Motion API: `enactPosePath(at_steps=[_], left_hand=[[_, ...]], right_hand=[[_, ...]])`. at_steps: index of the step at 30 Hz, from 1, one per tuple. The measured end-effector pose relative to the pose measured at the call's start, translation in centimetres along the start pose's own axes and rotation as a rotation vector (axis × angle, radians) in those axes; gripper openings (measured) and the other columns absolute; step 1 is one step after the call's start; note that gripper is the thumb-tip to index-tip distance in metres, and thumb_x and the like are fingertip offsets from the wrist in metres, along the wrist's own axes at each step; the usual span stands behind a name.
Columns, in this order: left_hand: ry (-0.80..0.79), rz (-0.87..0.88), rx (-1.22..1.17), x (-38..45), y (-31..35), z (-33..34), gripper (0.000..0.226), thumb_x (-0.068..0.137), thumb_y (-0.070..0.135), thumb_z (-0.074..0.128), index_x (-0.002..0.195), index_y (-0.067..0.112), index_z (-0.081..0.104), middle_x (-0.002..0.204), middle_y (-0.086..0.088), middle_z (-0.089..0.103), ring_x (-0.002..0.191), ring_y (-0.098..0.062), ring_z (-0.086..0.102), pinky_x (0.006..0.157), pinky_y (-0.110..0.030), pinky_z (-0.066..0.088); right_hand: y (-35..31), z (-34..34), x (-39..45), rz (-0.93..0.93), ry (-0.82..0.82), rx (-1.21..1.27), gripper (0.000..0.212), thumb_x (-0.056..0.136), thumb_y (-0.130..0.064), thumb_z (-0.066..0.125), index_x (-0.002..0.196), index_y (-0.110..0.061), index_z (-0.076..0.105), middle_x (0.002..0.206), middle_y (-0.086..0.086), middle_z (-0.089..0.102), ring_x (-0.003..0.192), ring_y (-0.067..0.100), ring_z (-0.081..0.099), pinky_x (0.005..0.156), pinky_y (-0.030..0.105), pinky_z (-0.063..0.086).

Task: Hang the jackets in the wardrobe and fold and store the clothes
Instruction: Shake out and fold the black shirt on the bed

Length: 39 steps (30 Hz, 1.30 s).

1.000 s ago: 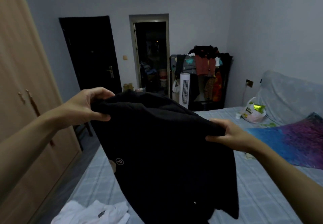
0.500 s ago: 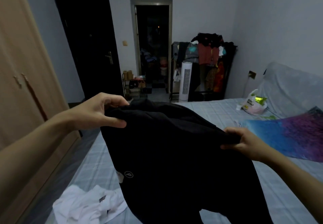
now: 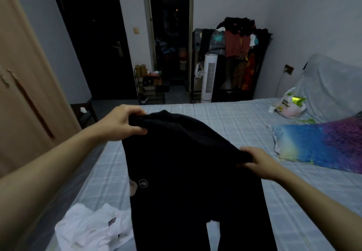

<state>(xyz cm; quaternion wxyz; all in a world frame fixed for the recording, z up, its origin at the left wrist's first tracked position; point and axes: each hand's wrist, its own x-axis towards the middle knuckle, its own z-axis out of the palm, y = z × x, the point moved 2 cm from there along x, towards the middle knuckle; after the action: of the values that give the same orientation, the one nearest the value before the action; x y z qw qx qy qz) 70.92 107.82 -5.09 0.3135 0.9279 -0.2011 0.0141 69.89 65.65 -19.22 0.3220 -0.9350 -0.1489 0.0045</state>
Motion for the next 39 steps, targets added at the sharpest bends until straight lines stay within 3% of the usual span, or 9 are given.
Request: enactPosePath(at_steps=[4, 7, 13, 17, 20, 23, 29, 33, 39], left_hand=[[0.24, 0.056, 0.088, 4.2, -0.9, -1.1, 0.037, 0.074, 0.01, 0.086, 0.101, 0.025, 0.066, 0.099, 0.002, 0.068, 0.097, -0.015, 0.065, 0.086, -0.025, 0.051], [0.376, 0.18, 0.135, 5.4, -0.4, -2.3, 0.042, 0.074, 0.007, 0.085, 0.105, 0.023, 0.063, 0.1, 0.001, 0.064, 0.095, -0.012, 0.061, 0.081, -0.005, 0.04], [0.389, 0.408, 0.266, 4.3, -0.7, -0.3, 0.044, 0.071, 0.002, 0.084, 0.108, 0.008, 0.061, 0.103, -0.001, 0.057, 0.092, -0.015, 0.056, 0.084, -0.012, 0.041], [0.287, 0.452, 0.299, 2.0, -2.6, 4.8, 0.041, 0.069, -0.003, 0.079, 0.103, 0.011, 0.06, 0.099, -0.003, 0.055, 0.089, -0.022, 0.055, 0.078, -0.035, 0.049], [0.172, 0.414, 0.283, -1.4, -5.5, 10.7, 0.045, 0.067, -0.004, 0.075, 0.105, 0.013, 0.058, 0.103, -0.003, 0.056, 0.092, -0.024, 0.056, 0.081, -0.032, 0.048], [0.025, 0.331, 0.22, -6.8, -8.2, 18.2, 0.05, 0.066, -0.001, 0.073, 0.109, 0.018, 0.055, 0.106, -0.002, 0.056, 0.094, -0.024, 0.057, 0.081, -0.03, 0.048], [-0.341, 0.273, 0.265, -19.8, -10.6, 32.4, 0.055, 0.061, 0.009, 0.076, 0.107, 0.022, 0.05, 0.106, 0.004, 0.053, 0.089, -0.018, 0.052, 0.068, -0.032, 0.048], [-0.414, 0.289, 0.313, -25.5, -10.7, 37.2, 0.056, 0.06, 0.013, 0.079, 0.107, 0.024, 0.051, 0.103, 0.004, 0.054, 0.086, -0.019, 0.052, 0.062, -0.032, 0.045], [-0.433, 0.383, 0.387, -31.3, -12.1, 41.9, 0.053, 0.051, 0.009, 0.072, 0.1, 0.022, 0.058, 0.095, 0.003, 0.054, 0.081, -0.018, 0.048, 0.065, -0.031, 0.029]], right_hand=[[-0.3, -1.9, 6.5, -0.005, 0.26, -0.066, 0.014, 0.08, -0.002, 0.074, 0.087, -0.004, 0.062, 0.077, 0.008, 0.06, 0.075, 0.023, 0.057, 0.064, 0.03, 0.031], [-1.2, -5.3, 9.7, -0.093, 0.385, -0.087, 0.017, 0.081, 0.001, 0.071, 0.087, -0.011, 0.06, 0.081, 0.007, 0.058, 0.076, 0.024, 0.055, 0.067, 0.03, 0.031], [-0.5, -7.6, 10.7, -0.253, 0.426, -0.186, 0.029, 0.073, 0.015, 0.067, 0.096, -0.004, 0.063, 0.09, 0.01, 0.06, 0.082, 0.025, 0.055, 0.073, 0.036, 0.041], [1.9, -4.5, 8.7, -0.288, 0.344, -0.232, 0.025, 0.07, 0.01, 0.063, 0.091, -0.006, 0.063, 0.086, 0.006, 0.059, 0.077, 0.027, 0.056, 0.07, 0.036, 0.044], [4.9, 0.7, 5.4, -0.25, 0.162, -0.242, 0.027, 0.066, -0.004, 0.054, 0.091, -0.008, 0.064, 0.088, 0.006, 0.059, 0.078, 0.029, 0.059, 0.071, 0.038, 0.049], [8.9, 7.6, 0.5, -0.157, -0.085, -0.276, 0.035, 0.06, -0.007, 0.058, 0.095, -0.006, 0.065, 0.094, 0.01, 0.061, 0.085, 0.031, 0.061, 0.073, 0.04, 0.051], [15.4, 20.6, -12.0, -0.033, -0.543, -0.338, 0.03, 0.076, -0.008, 0.065, 0.105, -0.014, 0.062, 0.102, 0.004, 0.056, 0.093, 0.024, 0.058, 0.08, 0.037, 0.048], [17.1, 25.1, -18.1, 0.006, -0.529, -0.416, 0.023, 0.081, -0.01, 0.062, 0.101, -0.022, 0.06, 0.097, -0.003, 0.055, 0.085, 0.02, 0.058, 0.073, 0.03, 0.046], [17.8, 29.3, -23.0, 0.067, -0.431, -0.515, 0.031, 0.069, -0.006, 0.072, 0.09, -0.025, 0.059, 0.085, -0.007, 0.051, 0.071, 0.014, 0.052, 0.062, 0.025, 0.039]])
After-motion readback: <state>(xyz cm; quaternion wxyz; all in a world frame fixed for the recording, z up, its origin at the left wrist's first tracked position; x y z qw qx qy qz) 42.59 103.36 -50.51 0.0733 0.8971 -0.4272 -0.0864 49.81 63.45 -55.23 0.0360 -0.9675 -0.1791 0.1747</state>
